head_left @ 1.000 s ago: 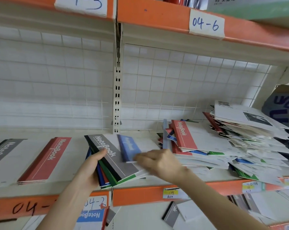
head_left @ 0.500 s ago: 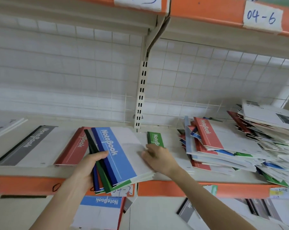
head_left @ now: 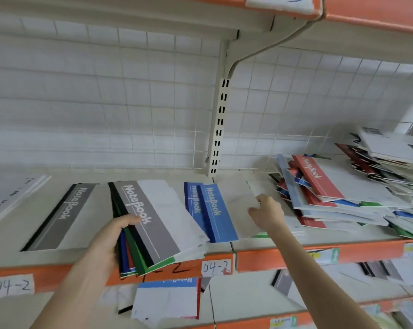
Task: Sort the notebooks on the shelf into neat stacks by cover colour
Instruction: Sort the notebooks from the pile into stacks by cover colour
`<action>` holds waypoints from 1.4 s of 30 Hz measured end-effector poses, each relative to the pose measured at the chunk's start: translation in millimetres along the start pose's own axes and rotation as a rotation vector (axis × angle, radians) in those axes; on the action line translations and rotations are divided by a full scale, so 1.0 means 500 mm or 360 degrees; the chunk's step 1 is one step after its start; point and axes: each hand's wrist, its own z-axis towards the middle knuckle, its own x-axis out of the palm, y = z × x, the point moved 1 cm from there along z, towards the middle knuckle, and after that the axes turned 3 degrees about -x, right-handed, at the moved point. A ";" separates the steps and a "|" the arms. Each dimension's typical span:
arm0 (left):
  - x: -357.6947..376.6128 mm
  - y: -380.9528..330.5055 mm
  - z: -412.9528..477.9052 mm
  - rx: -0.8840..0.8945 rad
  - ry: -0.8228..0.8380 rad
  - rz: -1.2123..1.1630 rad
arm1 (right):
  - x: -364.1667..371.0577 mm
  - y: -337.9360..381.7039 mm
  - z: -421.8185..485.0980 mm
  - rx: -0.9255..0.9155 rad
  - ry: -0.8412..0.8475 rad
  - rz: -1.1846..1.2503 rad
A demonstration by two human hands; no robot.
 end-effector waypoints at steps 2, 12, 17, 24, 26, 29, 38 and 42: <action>-0.027 -0.011 0.003 -0.0026 -0.0008 0.0025 | 0.013 0.002 0.000 0.0064 -0.0041 -0.0120; -0.099 -0.041 0.028 -0.0051 0.0117 0.0048 | 0.090 0.064 -0.023 0.0057 -0.0100 -0.0435; -0.118 -0.052 0.044 -0.0106 0.0191 0.0181 | 0.104 0.162 -0.077 -0.0157 0.0084 0.0191; -0.128 -0.066 0.044 -0.0065 0.0239 0.0165 | 0.155 0.264 -0.122 -0.0087 0.0476 0.0505; -0.135 -0.068 0.040 -0.0052 0.0258 0.0114 | 0.154 0.275 -0.117 -0.0105 0.0401 0.0569; -0.152 -0.066 0.037 -0.0005 0.0241 -0.0019 | 0.158 0.294 -0.107 -0.0120 0.0380 0.0580; -0.254 -0.063 0.022 0.0127 0.0000 -0.0131 | 0.227 0.366 -0.119 -0.0304 0.0617 0.0622; -0.309 -0.062 0.030 0.0123 -0.0049 -0.0205 | 0.242 0.371 -0.122 -0.0275 0.0516 0.0611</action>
